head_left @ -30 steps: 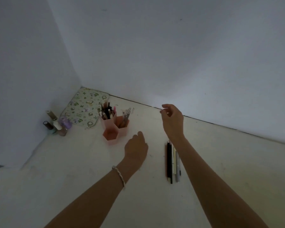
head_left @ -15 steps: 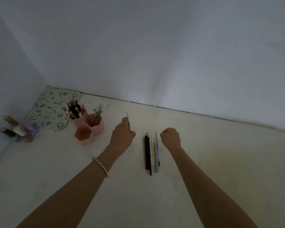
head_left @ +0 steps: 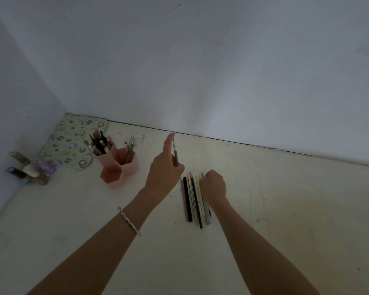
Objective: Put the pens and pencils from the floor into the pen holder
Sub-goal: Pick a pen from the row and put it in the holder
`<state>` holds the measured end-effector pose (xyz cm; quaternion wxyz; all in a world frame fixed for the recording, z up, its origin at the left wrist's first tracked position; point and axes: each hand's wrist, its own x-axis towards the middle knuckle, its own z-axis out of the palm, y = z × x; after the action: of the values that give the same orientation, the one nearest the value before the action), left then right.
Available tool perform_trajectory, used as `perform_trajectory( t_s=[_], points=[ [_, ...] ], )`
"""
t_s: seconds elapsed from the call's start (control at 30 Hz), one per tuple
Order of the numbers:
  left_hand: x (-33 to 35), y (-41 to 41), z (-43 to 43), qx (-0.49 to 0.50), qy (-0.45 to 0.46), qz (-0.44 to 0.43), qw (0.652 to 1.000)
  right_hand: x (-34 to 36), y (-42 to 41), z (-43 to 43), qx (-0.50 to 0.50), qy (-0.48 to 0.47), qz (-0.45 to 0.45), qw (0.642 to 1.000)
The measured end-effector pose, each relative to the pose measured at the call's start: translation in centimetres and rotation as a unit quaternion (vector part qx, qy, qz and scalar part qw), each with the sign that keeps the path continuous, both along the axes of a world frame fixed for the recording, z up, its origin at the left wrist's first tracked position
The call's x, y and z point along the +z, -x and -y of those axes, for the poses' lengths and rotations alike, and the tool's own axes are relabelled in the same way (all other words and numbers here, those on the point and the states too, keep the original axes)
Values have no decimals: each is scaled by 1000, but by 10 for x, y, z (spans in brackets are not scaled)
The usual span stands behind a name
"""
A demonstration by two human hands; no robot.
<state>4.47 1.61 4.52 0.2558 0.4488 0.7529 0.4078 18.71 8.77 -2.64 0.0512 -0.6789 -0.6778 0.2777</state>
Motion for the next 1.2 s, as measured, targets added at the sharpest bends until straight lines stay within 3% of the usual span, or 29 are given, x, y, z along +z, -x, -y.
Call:
perform_trajectory(
  t_s=[0.2, 0.3, 0.43, 0.57, 0.7, 0.8, 1.0, 1.2],
  points=[
    [8, 4, 8, 23, -34, -18, 999, 2, 3, -4, 6, -11, -43, 999],
    [26, 32, 13, 78, -106, -42, 990, 28, 8, -16, 8, -110, -105, 988],
    [54, 86, 22, 175, -164, -134, 962, 76, 27, -23, -5, -207, -246, 947],
    [55, 111, 29, 150, -74, -272, 948, 107, 53, -10, -15, -221, -394, 892],
    [42, 116, 29, 80, 30, -420, 903, 116, 76, 3, -17, -199, -449, 871],
    [34, 123, 31, 77, 31, -480, 874, 115, 93, 16, -6, -180, -477, 860],
    [64, 146, 39, 175, -47, -450, 875, 103, 142, 39, 56, -133, -485, 863],
    [74, 124, 46, 163, -78, -365, 913, 67, 158, 53, 138, -113, -358, 916]
  ],
)
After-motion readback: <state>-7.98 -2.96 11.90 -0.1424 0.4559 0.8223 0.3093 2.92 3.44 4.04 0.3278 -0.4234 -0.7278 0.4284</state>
